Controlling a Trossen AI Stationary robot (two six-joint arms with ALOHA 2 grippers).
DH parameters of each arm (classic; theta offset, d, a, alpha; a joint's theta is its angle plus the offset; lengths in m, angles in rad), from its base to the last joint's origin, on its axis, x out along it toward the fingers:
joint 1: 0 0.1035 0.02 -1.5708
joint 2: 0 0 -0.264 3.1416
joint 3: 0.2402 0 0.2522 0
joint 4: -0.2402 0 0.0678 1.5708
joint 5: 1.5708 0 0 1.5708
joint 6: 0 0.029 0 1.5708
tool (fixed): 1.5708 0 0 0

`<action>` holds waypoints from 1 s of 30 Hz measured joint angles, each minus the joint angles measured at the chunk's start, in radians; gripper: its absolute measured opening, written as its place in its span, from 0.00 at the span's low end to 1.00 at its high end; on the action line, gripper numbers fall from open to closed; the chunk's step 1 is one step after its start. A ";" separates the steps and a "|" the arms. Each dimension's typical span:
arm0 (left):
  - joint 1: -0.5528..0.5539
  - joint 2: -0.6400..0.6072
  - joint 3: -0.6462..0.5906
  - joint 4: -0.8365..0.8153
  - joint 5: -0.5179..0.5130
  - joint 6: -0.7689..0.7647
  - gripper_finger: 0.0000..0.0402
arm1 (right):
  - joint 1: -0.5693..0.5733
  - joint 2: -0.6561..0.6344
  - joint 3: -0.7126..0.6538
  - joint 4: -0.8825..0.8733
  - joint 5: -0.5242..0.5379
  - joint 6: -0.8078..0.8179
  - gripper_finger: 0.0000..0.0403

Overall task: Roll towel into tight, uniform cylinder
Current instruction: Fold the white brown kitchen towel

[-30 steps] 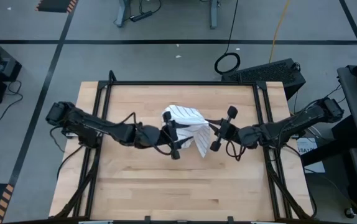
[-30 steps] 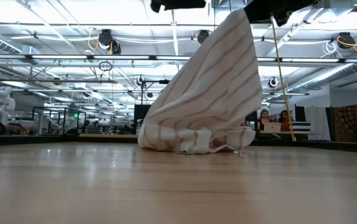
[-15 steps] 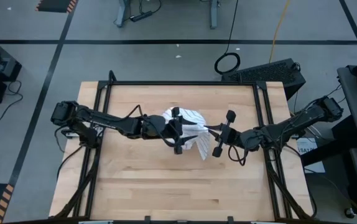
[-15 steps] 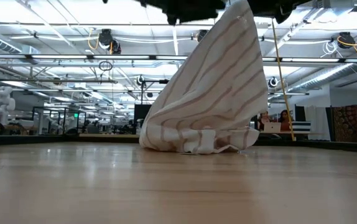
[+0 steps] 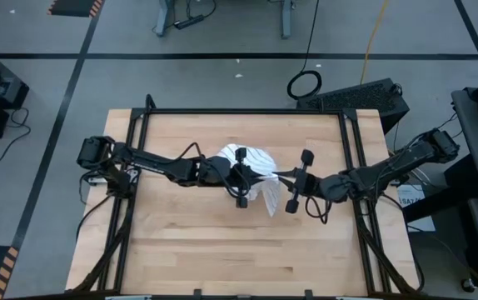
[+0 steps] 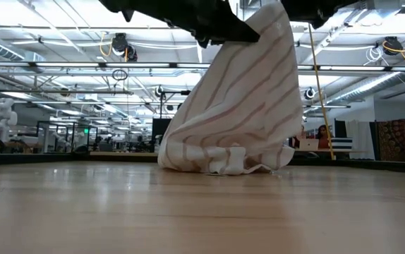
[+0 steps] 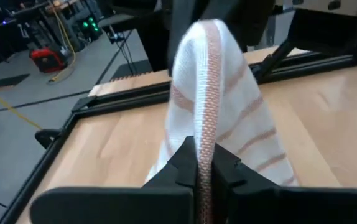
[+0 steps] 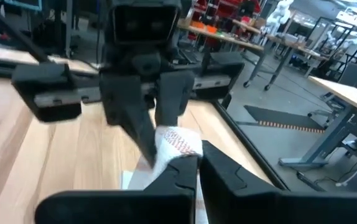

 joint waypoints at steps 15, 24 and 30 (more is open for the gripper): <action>-0.040 -0.004 0.000 -0.100 -0.005 -0.004 0.01 | 0.116 0.003 -0.041 -0.492 -0.064 0.560 0.32; -0.055 -0.004 0.000 -0.078 -0.009 0.004 0.01 | 0.180 0.004 -0.197 -0.345 -0.080 0.799 0.37; -0.055 -0.004 0.000 -0.076 -0.010 0.095 0.01 | 0.205 0.004 -0.259 -0.171 -0.053 0.787 0.37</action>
